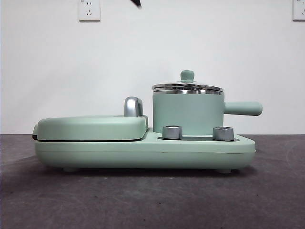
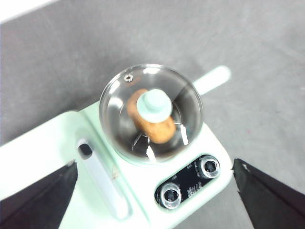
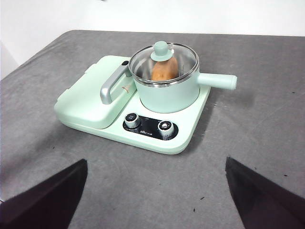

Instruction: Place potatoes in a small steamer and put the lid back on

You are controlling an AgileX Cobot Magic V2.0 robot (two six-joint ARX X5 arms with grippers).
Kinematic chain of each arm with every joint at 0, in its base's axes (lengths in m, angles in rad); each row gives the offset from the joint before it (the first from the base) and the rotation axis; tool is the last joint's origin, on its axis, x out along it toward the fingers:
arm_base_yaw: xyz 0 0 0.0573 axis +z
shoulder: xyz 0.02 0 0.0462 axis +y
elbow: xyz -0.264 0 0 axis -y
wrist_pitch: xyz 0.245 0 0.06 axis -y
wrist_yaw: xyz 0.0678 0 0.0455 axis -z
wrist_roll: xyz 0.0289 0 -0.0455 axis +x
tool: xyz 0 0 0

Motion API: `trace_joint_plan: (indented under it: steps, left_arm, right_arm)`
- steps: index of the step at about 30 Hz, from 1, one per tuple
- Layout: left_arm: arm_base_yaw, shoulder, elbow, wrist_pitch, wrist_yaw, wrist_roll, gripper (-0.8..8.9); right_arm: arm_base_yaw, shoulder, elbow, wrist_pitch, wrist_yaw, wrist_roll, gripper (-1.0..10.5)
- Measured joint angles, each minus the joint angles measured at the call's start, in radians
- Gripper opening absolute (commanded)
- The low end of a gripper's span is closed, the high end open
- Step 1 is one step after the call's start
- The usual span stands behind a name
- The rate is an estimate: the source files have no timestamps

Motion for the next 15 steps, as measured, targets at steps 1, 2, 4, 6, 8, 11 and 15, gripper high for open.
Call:
trace_joint_plan:
  steps: [1, 2, 4, 6, 8, 11, 15]
  left_arm:
    - [-0.018, -0.066, -0.071, 0.0, -0.002, 0.0, 5.3]
    - [-0.045, -0.126, -0.147, 0.0, -0.025, 0.0, 5.3]
    - [-0.104, -0.227, -0.297, 0.0, -0.071, 0.001, 5.3]
    - [-0.142, -0.316, -0.446, 0.007, -0.081, 0.001, 5.3]
    - [-0.165, -0.431, -0.639, 0.124, -0.084, -0.001, 5.3]
    - [-0.179, -0.645, -0.958, 0.382, -0.087, -0.017, 5.29]
    - [-0.193, -0.961, -1.391, 0.671, -0.079, -0.076, 5.14]
  right_arm:
    - [0.0, 0.0, 0.0, -0.001, -0.019, 0.0, 4.6]
    - [0.0, 0.0, 0.0, -0.001, -0.027, 0.0, 4.6]
    - [0.0, 0.0, 0.0, -0.001, -0.045, 0.0, 4.6]
    - [0.0, 0.0, 0.0, -0.001, -0.049, 0.0, 4.6]
    - [0.0, 0.0, 0.0, -0.001, -0.048, 0.0, 4.6]
    - [0.0, 0.0, 0.0, -0.001, -0.05, 0.0, 4.6]
    - [0.0, 0.007, 0.0, -0.001, -0.07, 0.0, 4.6]
